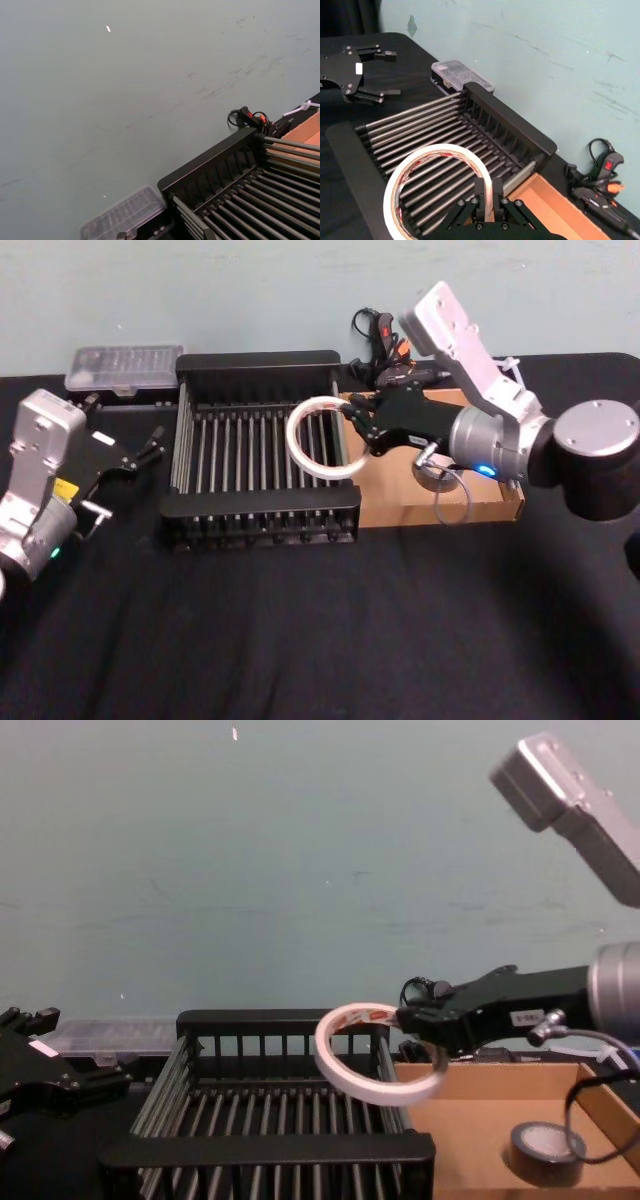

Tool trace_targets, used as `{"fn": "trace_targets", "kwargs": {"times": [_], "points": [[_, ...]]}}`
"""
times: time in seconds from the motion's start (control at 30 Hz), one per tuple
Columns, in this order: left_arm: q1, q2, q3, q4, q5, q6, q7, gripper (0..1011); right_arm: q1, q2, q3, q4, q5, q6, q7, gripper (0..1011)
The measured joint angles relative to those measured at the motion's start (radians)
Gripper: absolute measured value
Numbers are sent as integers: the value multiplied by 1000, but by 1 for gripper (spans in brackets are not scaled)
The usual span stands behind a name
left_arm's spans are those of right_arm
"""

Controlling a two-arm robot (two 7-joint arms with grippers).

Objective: Pick up the white tape and place it into the black box , Pick up the silver tape and place it into the brown box.

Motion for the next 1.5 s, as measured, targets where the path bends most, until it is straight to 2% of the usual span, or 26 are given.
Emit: {"fn": "trace_targets", "kwargs": {"times": [0.4,0.83,1.17,1.5], "points": [[0,0,0,0,0,0,0,1002,75,-67,-41,123,-38,-32,14,95],[0,0,0,0,0,0,0,1002,124,-125,-76,226,-69,-41,33,95],[0,0,0,0,0,0,0,1001,135,-146,-86,269,-83,-38,41,95],[0,0,0,0,0,0,0,1002,136,-154,-89,282,-94,-34,39,95]]}}
